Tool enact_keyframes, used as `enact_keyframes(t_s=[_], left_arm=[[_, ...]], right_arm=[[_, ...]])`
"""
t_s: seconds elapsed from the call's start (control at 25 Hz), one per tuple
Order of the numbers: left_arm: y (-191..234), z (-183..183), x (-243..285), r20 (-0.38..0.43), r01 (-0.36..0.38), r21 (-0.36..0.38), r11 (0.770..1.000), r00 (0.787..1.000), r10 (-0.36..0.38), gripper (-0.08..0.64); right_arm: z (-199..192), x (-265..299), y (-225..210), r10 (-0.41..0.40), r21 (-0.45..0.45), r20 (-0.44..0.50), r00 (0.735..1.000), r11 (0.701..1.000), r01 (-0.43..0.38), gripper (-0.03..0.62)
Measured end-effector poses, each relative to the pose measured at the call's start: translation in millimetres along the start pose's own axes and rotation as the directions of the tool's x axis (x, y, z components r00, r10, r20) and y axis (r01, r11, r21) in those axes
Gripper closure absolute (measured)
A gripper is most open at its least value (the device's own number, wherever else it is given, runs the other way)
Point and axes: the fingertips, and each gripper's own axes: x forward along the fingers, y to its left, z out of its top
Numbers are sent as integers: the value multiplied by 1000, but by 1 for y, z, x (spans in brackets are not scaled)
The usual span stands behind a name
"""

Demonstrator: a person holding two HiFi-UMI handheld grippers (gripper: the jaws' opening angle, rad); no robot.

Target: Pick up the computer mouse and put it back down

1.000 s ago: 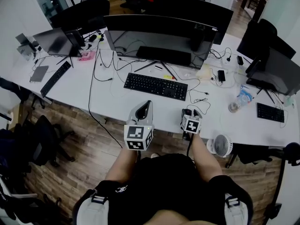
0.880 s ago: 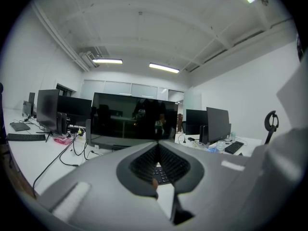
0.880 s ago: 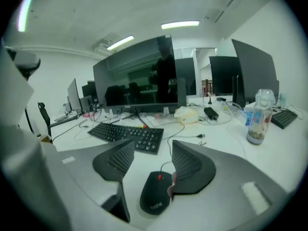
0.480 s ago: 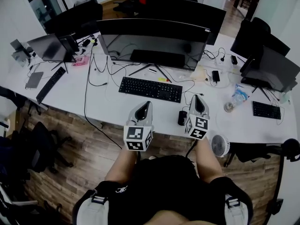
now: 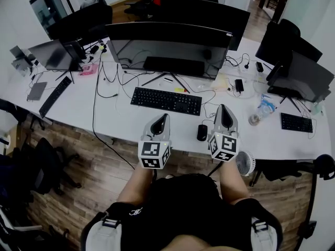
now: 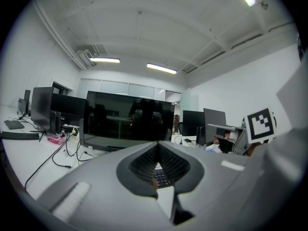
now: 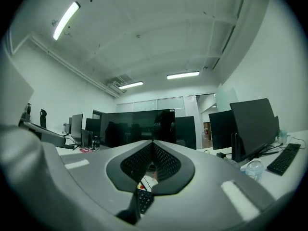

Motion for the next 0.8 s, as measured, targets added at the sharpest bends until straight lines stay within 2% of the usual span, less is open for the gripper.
enact_keyframes(t_s=[0.8], left_arm=[[5, 1, 0, 4, 0, 1, 1000, 1000, 0, 509]], right_arm=[[-1, -2, 15, 32, 7, 2, 999, 999, -32, 588]])
